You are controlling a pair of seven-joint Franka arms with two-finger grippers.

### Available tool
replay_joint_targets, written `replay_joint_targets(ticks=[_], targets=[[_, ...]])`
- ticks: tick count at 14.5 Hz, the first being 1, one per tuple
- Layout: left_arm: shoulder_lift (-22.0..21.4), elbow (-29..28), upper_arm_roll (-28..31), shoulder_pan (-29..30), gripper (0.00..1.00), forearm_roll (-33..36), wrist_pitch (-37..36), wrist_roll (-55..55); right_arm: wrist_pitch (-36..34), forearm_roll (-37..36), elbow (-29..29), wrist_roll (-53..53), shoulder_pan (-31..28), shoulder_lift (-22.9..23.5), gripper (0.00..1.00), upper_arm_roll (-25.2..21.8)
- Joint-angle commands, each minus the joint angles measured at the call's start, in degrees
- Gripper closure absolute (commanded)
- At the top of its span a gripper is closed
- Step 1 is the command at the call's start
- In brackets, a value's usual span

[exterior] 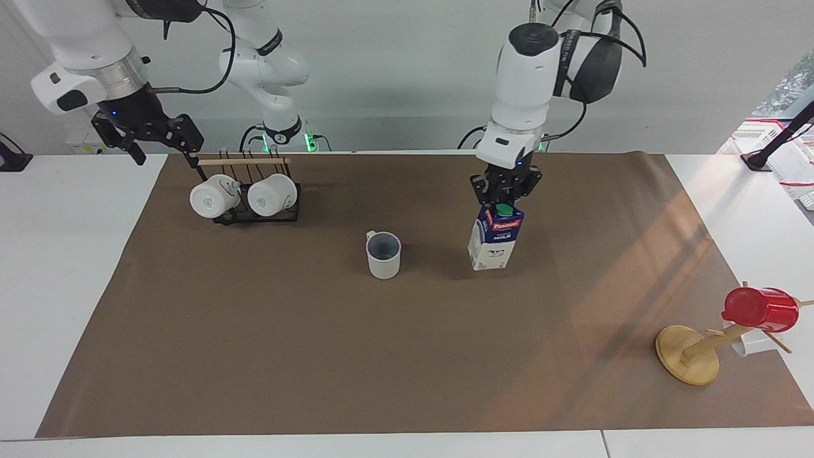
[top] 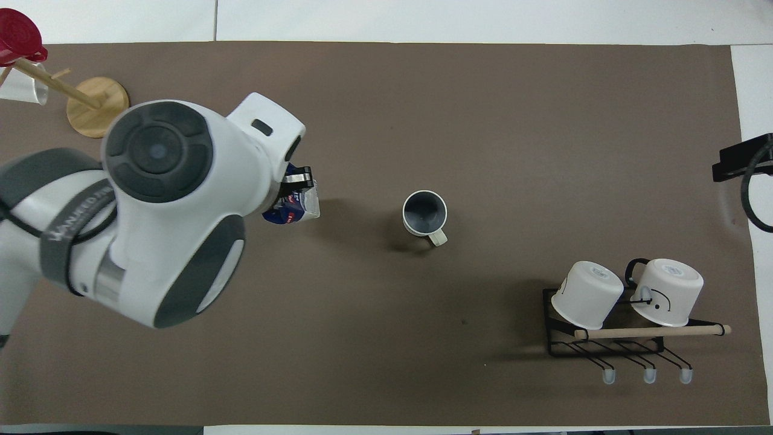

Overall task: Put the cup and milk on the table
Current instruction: 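Carry the milk carton with the left gripper beside the dark mug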

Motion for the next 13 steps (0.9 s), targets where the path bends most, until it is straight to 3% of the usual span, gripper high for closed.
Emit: replay_joint_targets(ticks=[1,7,9,13], targets=[[5.95,6.53,1.02,-5.64,1.00,2.29,-0.78,-5.73,-2.28,-0.64,2.41,-1.35,0.11,1.53,0.00,0.32],[9.74,5.51,0.93,-9.35,1.00,2.03,4.56,-8.29,-3.17,0.24,4.18,-1.35,0.38,2.93,0.00,1.03],[9.05,2.43,0.93,-9.62,1.00,2.03,7.91,-8.38,-1.50,0.16,1.90,-1.00,0.64,1.88,0.00,1.12],[8.08,0.58,0.93,-10.59,1.00,2.03,7.40,-8.29,-1.32,0.16,-0.22,-0.91,1.08,0.74,0.00,1.12]])
